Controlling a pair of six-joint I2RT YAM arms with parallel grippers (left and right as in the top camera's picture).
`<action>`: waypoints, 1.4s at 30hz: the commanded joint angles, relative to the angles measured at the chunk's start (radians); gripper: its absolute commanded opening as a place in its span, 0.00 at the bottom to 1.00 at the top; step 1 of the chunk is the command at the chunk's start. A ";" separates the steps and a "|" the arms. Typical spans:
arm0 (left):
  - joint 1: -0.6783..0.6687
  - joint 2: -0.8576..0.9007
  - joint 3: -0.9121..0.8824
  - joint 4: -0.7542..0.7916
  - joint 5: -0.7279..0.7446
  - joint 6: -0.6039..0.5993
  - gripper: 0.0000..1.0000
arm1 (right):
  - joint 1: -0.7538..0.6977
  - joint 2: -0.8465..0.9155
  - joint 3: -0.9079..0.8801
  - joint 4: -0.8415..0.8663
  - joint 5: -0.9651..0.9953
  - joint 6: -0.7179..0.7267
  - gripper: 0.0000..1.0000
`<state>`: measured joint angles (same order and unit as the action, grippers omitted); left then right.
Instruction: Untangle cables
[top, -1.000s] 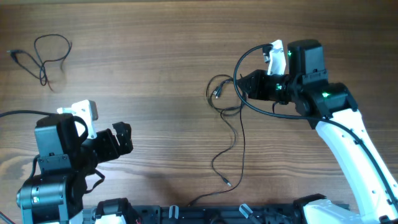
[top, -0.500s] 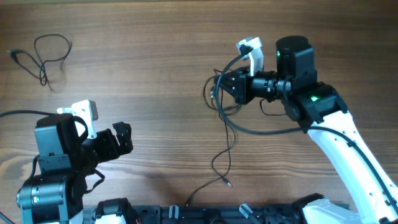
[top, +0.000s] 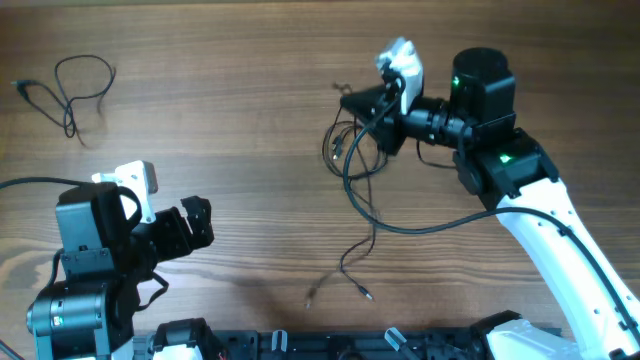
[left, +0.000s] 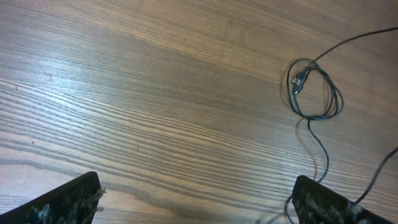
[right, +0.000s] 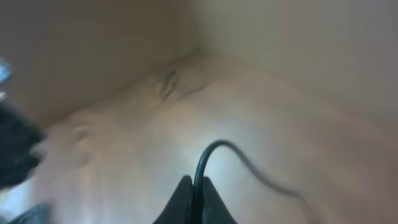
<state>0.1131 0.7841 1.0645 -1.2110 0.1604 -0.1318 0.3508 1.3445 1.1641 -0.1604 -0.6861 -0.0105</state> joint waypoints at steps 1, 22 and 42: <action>0.003 -0.006 0.000 0.002 -0.009 0.012 1.00 | -0.013 0.001 0.013 0.178 0.103 0.018 0.04; 0.003 -0.006 0.000 0.002 -0.009 0.012 1.00 | -0.111 -0.134 0.016 -0.352 0.434 0.029 0.05; 0.003 -0.006 0.000 0.002 -0.009 0.013 1.00 | -0.111 0.015 0.016 -0.458 0.554 0.044 0.04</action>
<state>0.1131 0.7841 1.0637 -1.2118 0.1604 -0.1318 0.2413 1.3579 1.1824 -0.6430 -0.1478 0.0284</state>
